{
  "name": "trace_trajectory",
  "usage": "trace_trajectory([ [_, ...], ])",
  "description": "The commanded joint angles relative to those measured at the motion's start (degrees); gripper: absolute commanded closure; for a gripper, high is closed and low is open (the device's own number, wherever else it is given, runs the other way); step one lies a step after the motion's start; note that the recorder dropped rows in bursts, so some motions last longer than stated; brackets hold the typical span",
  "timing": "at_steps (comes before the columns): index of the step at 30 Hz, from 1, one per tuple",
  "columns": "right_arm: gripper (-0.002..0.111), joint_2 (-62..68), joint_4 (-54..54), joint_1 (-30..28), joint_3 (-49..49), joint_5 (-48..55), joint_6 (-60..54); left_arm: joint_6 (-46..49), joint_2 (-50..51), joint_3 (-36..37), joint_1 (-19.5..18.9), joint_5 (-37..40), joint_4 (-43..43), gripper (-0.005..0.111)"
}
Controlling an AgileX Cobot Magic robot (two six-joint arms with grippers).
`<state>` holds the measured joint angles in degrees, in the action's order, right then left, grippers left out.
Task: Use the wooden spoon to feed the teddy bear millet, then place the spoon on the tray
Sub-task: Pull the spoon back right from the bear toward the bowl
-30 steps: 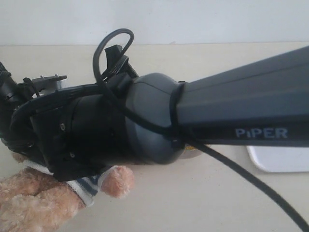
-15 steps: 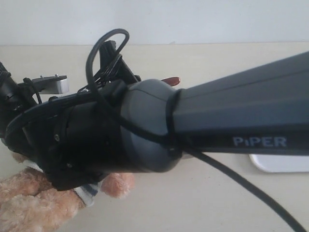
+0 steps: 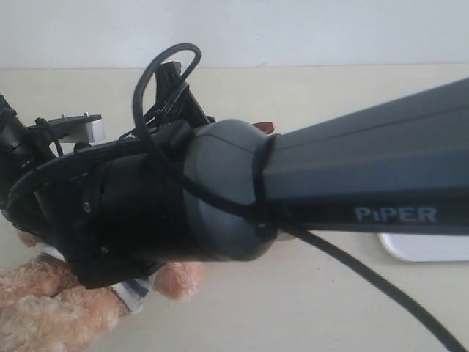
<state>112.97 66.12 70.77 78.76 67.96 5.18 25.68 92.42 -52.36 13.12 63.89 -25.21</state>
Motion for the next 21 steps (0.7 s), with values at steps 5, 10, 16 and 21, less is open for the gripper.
trace_trajectory([
  [5, 0.109, -0.33, -4.34, -0.48, -0.07, 0.16, -0.73, 0.07, -0.1, -0.22, 0.09, 0.88, -0.91, 0.103],
  [10, 0.109, -0.33, -9.16, -2.35, 0.05, 0.97, -2.27, -0.06, -0.1, -0.22, 0.09, 0.88, -0.9, 0.103],
  [16, 0.109, -0.54, -14.44, -3.9, 2.01, 0.48, -3.12, -0.08, -0.1, -0.22, 0.09, 0.78, -0.9, 0.103],
  [21, 0.109, -0.54, -12.65, -3.95, 3.15, -0.64, -3.86, -0.08, -0.1, -0.22, 0.09, 0.59, -0.9, 0.103],
])
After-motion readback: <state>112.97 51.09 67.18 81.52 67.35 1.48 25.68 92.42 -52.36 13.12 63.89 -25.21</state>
